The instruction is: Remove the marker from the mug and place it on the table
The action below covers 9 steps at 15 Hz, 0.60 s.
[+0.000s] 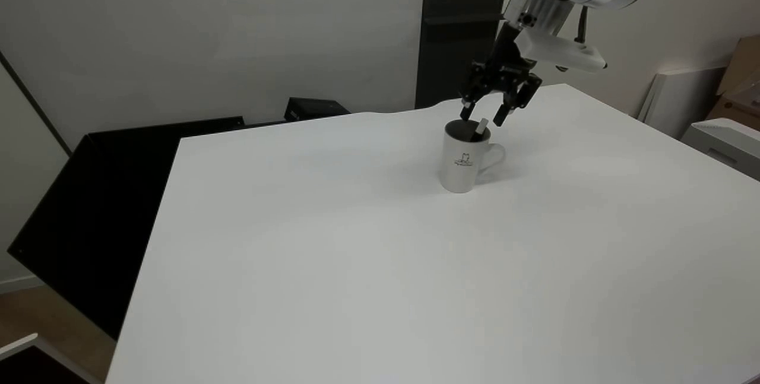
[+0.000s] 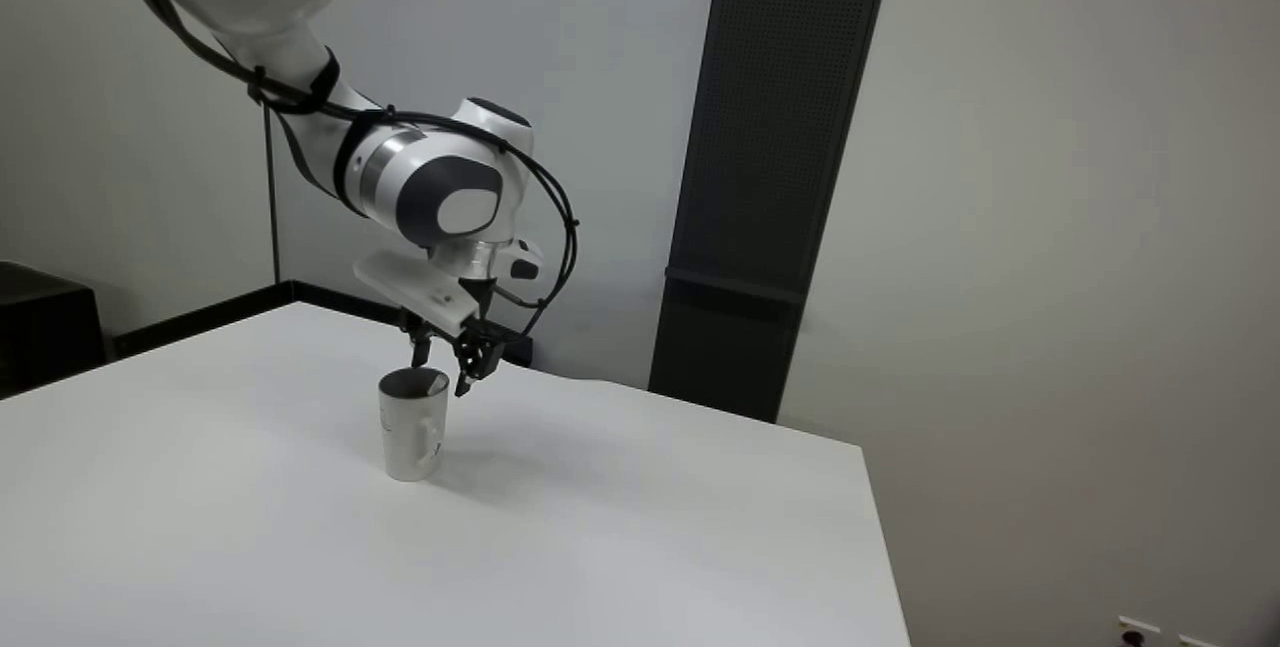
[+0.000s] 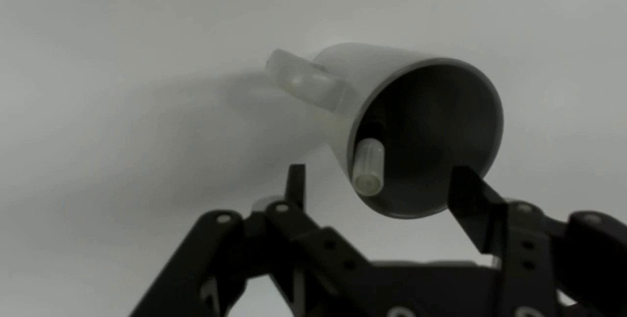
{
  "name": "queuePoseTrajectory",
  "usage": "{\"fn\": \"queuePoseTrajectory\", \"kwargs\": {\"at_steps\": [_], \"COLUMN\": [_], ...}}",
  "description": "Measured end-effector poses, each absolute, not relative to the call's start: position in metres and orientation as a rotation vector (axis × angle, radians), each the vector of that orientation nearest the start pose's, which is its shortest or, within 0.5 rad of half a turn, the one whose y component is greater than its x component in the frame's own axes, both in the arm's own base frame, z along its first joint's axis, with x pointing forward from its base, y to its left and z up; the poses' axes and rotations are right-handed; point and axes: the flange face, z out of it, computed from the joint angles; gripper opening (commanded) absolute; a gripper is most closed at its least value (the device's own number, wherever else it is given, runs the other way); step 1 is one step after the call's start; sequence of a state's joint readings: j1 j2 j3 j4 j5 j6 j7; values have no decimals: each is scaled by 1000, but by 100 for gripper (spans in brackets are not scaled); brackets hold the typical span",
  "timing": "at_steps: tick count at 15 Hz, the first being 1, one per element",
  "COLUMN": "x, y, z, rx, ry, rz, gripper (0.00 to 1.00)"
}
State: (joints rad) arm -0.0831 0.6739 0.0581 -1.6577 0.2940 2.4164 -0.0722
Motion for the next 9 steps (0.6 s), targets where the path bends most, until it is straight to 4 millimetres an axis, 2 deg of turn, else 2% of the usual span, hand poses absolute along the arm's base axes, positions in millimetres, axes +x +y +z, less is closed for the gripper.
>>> {"fn": "queuePoseTrajectory", "kwargs": {"at_steps": [7, 9], "x": [698, 699], "y": [-13, -14], "z": [239, 245], "rx": [-2896, -2897], "ry": [233, 232], "rz": [-170, -183], "gripper": [7, 1]}}
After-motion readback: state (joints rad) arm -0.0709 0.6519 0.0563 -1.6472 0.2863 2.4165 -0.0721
